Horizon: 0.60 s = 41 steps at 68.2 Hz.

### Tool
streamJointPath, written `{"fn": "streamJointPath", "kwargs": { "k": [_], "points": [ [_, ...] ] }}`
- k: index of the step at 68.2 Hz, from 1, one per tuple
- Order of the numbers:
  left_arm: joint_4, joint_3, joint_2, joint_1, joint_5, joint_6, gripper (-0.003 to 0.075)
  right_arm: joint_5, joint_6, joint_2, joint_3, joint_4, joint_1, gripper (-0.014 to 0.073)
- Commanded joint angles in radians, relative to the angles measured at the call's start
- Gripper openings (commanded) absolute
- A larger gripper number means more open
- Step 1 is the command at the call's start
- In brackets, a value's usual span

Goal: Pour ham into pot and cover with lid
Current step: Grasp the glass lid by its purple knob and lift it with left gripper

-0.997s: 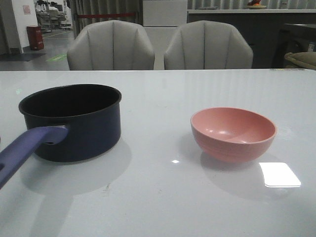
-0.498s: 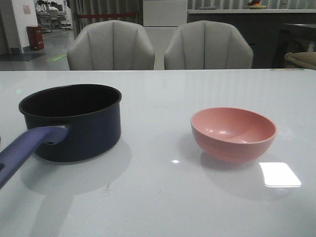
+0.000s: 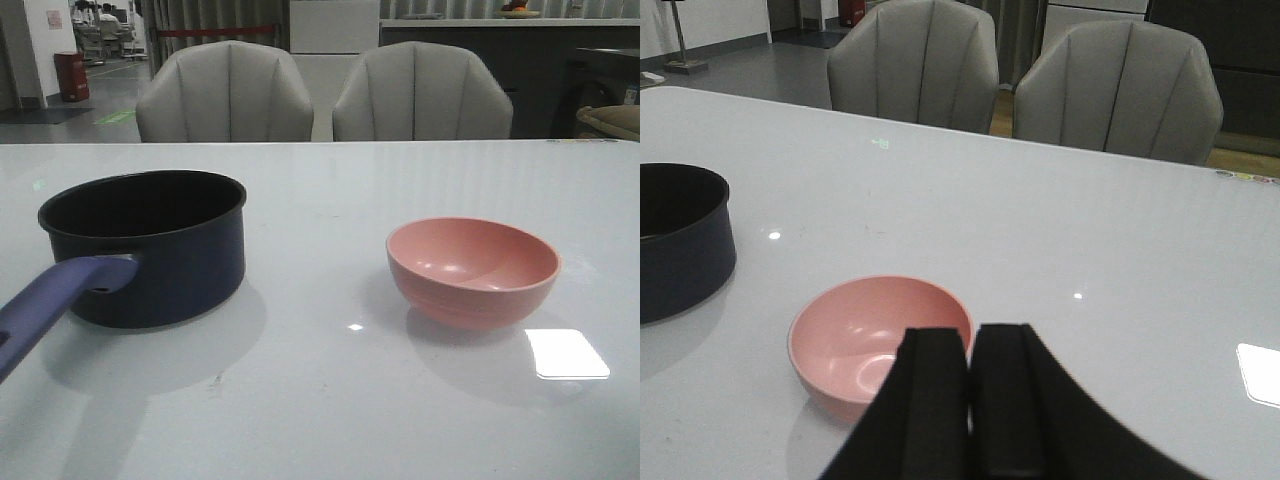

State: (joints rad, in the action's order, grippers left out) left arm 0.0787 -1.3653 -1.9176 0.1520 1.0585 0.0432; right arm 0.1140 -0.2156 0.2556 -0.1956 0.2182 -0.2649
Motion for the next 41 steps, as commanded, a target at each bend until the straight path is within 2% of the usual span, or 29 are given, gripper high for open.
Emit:
{"fn": "streamJointPath", "kwargs": {
  "k": [1,28,41],
  "points": [
    [0.007,-0.026,0.046,0.001,-0.012,-0.002,0.0331,-0.087,-0.007,0.006,-0.027,0.006,0.001,0.0158],
    [0.023,-0.037,0.106,0.001,-0.072,-0.002,0.0331,-0.087,-0.007,0.006,-0.027,0.006,0.001,0.0158],
    [0.025,-0.153,0.176,-0.016,-0.027,-0.002,0.0331,-0.087,-0.007,0.006,-0.027,0.006,0.001,0.0158]
  ]
}}
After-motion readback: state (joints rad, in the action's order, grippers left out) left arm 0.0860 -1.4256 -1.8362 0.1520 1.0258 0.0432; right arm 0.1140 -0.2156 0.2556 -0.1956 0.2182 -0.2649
